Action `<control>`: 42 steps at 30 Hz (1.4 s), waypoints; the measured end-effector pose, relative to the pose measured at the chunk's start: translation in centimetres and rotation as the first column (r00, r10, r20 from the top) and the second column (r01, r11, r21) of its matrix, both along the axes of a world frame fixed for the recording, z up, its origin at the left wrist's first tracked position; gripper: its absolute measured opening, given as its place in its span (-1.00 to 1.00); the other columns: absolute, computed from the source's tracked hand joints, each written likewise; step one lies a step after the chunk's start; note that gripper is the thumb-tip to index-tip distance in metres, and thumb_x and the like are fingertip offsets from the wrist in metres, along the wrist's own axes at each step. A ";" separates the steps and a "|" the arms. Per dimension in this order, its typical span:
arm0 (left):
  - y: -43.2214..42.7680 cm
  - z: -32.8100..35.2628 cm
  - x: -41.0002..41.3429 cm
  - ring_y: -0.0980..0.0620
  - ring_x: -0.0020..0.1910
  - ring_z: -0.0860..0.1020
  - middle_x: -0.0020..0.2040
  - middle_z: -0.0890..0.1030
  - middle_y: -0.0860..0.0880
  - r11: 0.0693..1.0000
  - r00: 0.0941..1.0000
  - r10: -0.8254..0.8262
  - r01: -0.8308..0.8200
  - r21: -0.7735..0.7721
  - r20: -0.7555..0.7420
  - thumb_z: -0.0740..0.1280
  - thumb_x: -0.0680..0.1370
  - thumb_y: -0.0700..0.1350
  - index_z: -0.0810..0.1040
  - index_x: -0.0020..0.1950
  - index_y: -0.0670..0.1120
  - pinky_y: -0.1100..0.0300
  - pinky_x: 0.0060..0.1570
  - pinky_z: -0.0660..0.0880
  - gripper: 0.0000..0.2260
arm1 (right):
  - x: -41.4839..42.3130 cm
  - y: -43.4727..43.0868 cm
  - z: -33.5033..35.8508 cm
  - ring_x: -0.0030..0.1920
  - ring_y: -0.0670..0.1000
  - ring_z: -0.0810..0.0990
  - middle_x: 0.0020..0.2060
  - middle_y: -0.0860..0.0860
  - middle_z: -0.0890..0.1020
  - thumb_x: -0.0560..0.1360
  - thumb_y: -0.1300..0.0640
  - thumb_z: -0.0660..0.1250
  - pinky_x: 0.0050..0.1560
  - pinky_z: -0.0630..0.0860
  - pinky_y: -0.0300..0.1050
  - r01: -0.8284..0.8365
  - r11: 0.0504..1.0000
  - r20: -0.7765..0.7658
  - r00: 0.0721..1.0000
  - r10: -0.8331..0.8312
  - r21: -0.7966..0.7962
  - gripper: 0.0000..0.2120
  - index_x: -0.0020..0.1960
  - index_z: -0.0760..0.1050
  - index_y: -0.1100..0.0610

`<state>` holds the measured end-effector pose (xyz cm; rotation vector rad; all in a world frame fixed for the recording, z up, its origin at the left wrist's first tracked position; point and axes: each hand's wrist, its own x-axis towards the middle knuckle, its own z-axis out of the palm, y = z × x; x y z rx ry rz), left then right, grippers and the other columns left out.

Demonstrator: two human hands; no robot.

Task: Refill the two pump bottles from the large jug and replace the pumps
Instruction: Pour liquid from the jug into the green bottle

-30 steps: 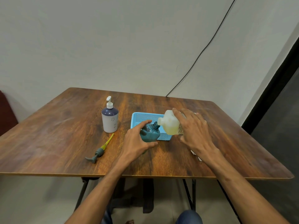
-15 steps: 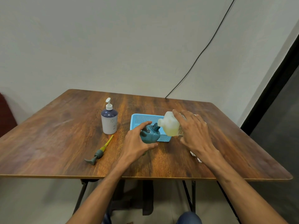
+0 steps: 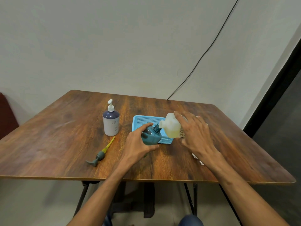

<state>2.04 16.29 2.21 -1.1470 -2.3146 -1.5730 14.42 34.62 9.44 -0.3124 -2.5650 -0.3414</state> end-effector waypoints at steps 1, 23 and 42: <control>0.0 0.0 0.0 0.11 0.16 0.56 0.28 0.57 0.03 1.000 1.000 0.000 0.000 0.000 0.001 0.63 0.27 0.09 0.44 0.42 0.09 0.14 0.19 0.58 -0.25 | 0.0 0.0 0.0 0.25 0.24 0.57 0.27 0.17 0.57 0.08 0.10 0.70 0.21 0.54 0.24 -0.002 1.000 0.001 1.000 0.002 -0.001 0.01 0.46 0.38 0.10; -0.1 0.6 0.7 0.10 0.16 0.56 0.29 0.57 0.00 1.000 1.000 0.009 -0.009 0.002 0.021 0.63 0.29 0.02 0.45 0.42 0.06 0.13 0.20 0.57 -0.26 | 0.2 -0.2 0.2 0.20 0.25 0.60 0.22 0.17 0.60 0.04 0.12 0.72 0.16 0.57 0.24 -0.009 1.000 -0.019 1.000 0.009 -0.010 0.01 0.43 0.41 0.12; -0.1 0.2 0.6 0.08 0.17 0.55 0.28 0.57 0.03 1.000 0.999 0.010 -0.009 -0.009 0.032 0.62 0.27 0.09 0.44 0.41 0.11 0.00 0.21 0.56 -0.26 | 0.1 -0.4 0.2 0.28 0.24 0.55 0.29 0.16 0.55 0.12 0.08 0.70 0.24 0.52 0.25 0.012 1.000 0.026 1.000 -0.012 -0.026 0.01 0.49 0.35 0.09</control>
